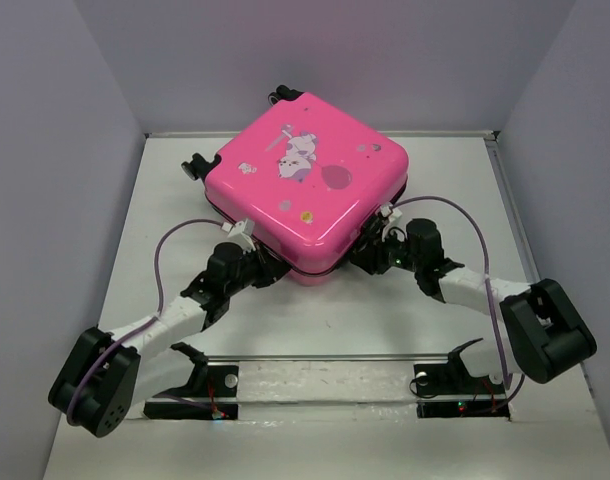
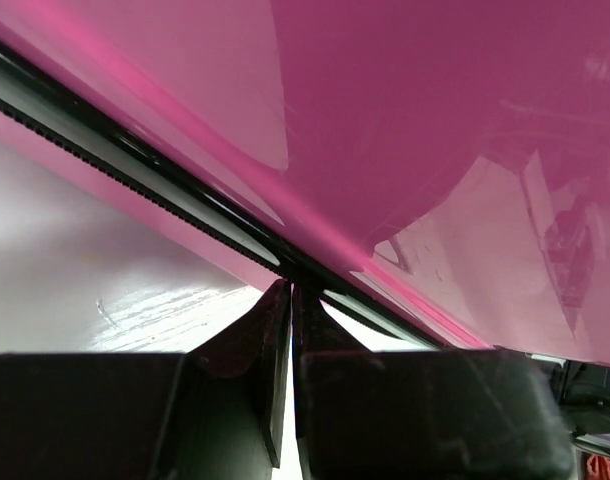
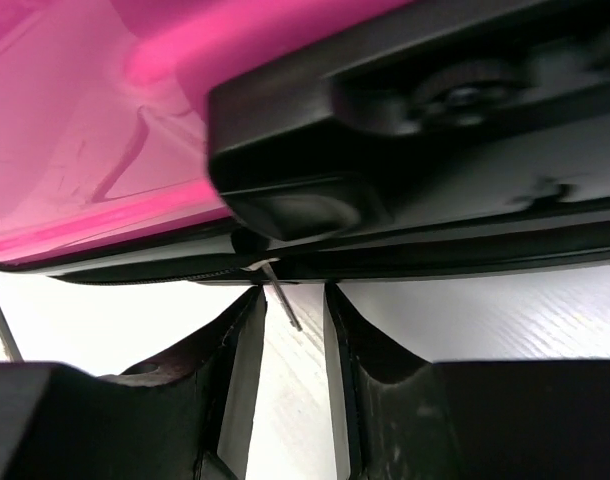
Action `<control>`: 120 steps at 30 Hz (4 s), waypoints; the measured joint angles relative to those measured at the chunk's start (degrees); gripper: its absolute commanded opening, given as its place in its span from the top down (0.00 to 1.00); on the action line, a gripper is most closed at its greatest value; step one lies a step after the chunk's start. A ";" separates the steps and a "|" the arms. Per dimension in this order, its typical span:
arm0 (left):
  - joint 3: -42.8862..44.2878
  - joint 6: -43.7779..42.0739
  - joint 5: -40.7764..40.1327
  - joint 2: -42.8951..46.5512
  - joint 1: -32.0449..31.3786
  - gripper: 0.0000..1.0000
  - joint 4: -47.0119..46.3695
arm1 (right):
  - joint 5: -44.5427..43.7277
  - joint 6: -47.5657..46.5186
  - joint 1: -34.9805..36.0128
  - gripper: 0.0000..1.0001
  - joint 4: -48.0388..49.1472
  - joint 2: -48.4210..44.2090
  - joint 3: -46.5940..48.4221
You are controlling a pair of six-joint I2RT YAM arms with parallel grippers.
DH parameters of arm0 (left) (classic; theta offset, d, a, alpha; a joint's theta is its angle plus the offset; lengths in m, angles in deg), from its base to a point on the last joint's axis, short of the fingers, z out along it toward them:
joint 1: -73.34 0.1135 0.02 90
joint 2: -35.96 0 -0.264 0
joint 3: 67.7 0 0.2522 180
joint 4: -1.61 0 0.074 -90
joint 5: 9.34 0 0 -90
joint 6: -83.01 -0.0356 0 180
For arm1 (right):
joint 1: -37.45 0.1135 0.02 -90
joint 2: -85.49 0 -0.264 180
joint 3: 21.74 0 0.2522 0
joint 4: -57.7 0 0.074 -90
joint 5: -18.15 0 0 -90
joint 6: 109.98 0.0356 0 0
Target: Pack the luggage
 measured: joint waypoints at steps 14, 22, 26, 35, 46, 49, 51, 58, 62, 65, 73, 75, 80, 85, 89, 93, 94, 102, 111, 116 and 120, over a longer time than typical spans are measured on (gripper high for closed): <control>1.01 -0.46 -0.44 -1.03 -0.37 0.84 1.44 | -9.94 -1.95 4.31 0.51 -2.95 -5.60 -0.17; 1.01 -0.46 -0.42 -1.07 -0.42 0.84 1.42 | -11.02 -3.28 4.28 0.53 -2.23 -4.04 -0.17; 1.01 -0.46 -0.42 -1.07 -0.42 0.84 1.42 | -10.23 -3.45 4.26 0.56 -1.49 -2.62 -0.17; 1.01 -0.42 -0.46 -1.07 -0.76 0.84 1.42 | -10.23 -3.54 4.55 0.71 -1.75 -3.82 -0.17; 2.40 -0.46 -0.61 -1.73 -1.46 0.84 2.99 | -13.90 -2.47 7.34 0.93 -2.01 -3.96 -0.17; 3.67 -0.68 -0.81 -2.32 -1.66 0.84 3.61 | -18.51 -1.29 11.04 0.93 -4.24 -7.43 -0.79; 5.05 -0.85 -1.33 -3.17 -1.90 0.84 4.52 | -24.02 -0.79 15.65 0.93 -6.51 -11.74 -1.62; 8.66 -1.27 -2.62 -6.56 -3.21 0.84 6.73 | -39.98 2.51 33.20 0.93 -11.74 -13.62 -1.31; 13.09 -1.01 -3.10 -11.32 -6.99 0.84 6.95 | -47.52 2.97 41.83 0.93 -15.41 -5.46 7.63; 14.58 -0.48 -3.76 -13.05 -7.82 0.84 7.10 | -51.01 3.04 42.77 0.93 -18.03 -2.34 10.60; 16.59 -0.66 -4.55 -14.19 -9.14 0.45 8.39 | -60.94 3.80 45.00 0.93 -22.25 -1.38 13.53; 17.62 -1.55 -5.03 -13.97 -9.35 0.25 10.43 | -62.84 4.42 45.44 0.93 -22.21 -0.04 14.21; 21.29 -6.60 -1.42 -7.54 1.90 0.02 24.13 | -63.69 6.62 46.03 0.93 -21.24 -0.42 13.73; 31.23 -7.69 2.29 0.39 21.03 0.01 24.98 | -61.48 8.22 46.77 0.93 -19.63 -1.73 12.79; 38.49 -6.38 6.80 -3.50 29.88 0.01 21.40 | -60.30 8.94 46.77 0.93 -18.73 -2.03 12.55; 42.12 -3.91 9.84 -13.05 33.35 0.01 19.21 | -59.39 9.03 46.62 0.93 -17.97 -2.10 12.02; 42.73 -3.52 10.25 -15.58 33.77 0.01 19.21 | -59.25 9.05 46.60 0.93 -17.86 -2.10 11.93; 46.97 -0.04 12.98 -29.22 36.17 0.01 19.41 | -57.53 9.05 46.51 0.93 -16.98 -2.99 10.86; 51.21 3.89 13.31 -35.32 36.89 0.01 14.95 | -55.60 9.01 46.47 0.93 -16.96 -3.30 10.86; 52.02 6.32 13.66 -39.23 36.89 0.02 13.11 | -55.17 9.01 46.47 0.93 -16.96 -3.30 10.86; 52.83 8.26 13.81 -41.16 36.89 0.04 11.87 | -54.66 9.01 46.45 0.93 -16.94 -3.30 10.86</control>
